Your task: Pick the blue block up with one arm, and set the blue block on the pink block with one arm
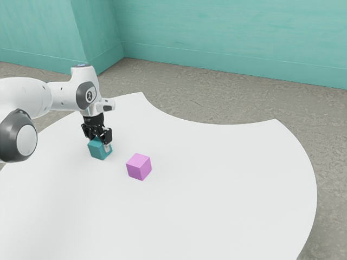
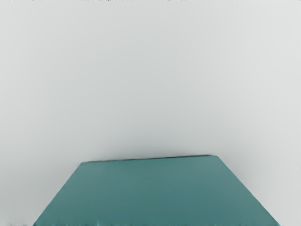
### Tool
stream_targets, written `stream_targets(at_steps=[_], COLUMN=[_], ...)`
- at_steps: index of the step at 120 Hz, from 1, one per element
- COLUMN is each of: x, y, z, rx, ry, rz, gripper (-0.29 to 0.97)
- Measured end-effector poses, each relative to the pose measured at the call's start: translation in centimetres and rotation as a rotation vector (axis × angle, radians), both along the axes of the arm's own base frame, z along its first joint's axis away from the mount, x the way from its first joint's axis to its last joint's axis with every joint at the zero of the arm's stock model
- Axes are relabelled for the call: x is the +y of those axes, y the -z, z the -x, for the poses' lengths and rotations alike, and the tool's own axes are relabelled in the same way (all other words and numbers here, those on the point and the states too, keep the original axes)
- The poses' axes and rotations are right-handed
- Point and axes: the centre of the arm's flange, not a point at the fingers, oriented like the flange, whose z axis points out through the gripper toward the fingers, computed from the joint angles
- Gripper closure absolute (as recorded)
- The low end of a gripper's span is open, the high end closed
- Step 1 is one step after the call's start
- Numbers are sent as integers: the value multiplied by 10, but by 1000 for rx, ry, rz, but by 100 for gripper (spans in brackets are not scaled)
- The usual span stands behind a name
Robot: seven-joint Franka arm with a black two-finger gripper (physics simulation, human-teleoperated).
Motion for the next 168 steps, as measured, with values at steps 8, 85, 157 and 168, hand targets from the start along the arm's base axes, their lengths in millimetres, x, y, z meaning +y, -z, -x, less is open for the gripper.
stream_targets(at_steps=[8,85,157,168], x=[0,-62,-148,-158], y=[-1,-70,-72,-70], z=[0,-7,2,2], rx=[-2,-30,17,25], ry=[-3,64,137,142], rz=[-2,34,55,61], gripper=[32,32,33,33])
